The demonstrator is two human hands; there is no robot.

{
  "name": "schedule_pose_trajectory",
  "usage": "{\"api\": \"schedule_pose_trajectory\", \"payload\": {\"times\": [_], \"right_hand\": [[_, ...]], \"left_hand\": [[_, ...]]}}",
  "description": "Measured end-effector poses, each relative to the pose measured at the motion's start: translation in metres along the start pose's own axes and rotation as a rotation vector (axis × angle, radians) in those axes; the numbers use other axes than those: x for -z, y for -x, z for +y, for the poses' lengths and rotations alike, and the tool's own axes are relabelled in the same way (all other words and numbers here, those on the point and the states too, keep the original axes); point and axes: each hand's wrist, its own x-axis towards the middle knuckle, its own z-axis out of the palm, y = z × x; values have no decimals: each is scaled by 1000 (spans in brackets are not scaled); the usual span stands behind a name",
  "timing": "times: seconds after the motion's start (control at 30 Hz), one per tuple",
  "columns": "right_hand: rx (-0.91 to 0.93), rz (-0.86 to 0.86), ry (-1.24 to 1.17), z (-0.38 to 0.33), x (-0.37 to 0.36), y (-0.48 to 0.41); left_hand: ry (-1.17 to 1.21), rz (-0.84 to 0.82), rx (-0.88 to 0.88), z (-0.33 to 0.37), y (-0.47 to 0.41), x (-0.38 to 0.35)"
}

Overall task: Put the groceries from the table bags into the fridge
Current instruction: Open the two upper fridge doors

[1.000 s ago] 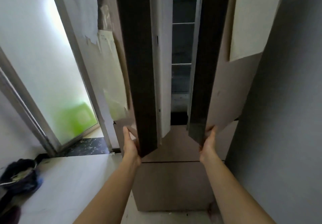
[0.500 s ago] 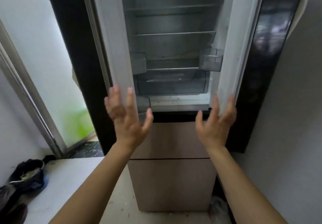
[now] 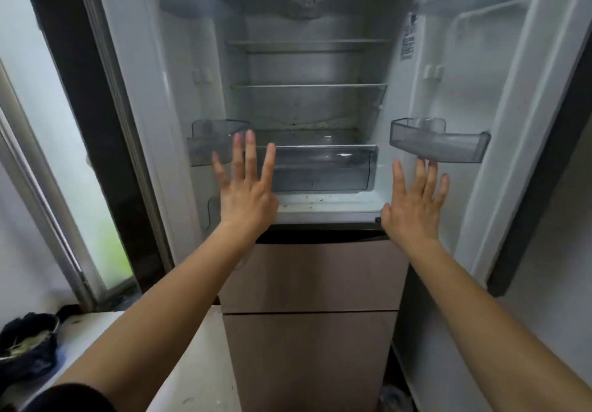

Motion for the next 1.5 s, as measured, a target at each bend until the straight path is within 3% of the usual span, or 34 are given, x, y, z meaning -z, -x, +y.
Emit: {"api": "schedule_pose_trajectory", "payload": {"times": [0.1, 0.27, 0.47, 0.73, 0.9, 1.1, 1.17, 1.33, 1.5], "right_hand": [[-42, 22, -22, 8, 6, -27], [-174, 35, -102, 23, 6, -37], [-259, 27, -176, 34, 9, -32], [-313, -16, -191, 46, 18, -29], [-278, -39, -130, 51, 29, -27], [-248, -27, -113, 60, 37, -25], [-233, -32, -119, 61, 37, -20], [-114, -55, -314, 32, 26, 11], [-2, -180, -504, -36, 15, 50]], "left_hand": [[-67, 16, -77, -14, -32, 2], [-303, -130, 14, -45, -42, 0], [-235, -204, 246, -57, -41, 8], [-298, -289, 309, -89, -26, 20], [-244, -311, 339, -94, -19, 26], [-255, -422, 250, -102, -3, 28], [-169, -390, 242, -99, 3, 32], [243, -83, 208, -71, 58, 34], [90, -234, 131, -72, 120, 32]]}}
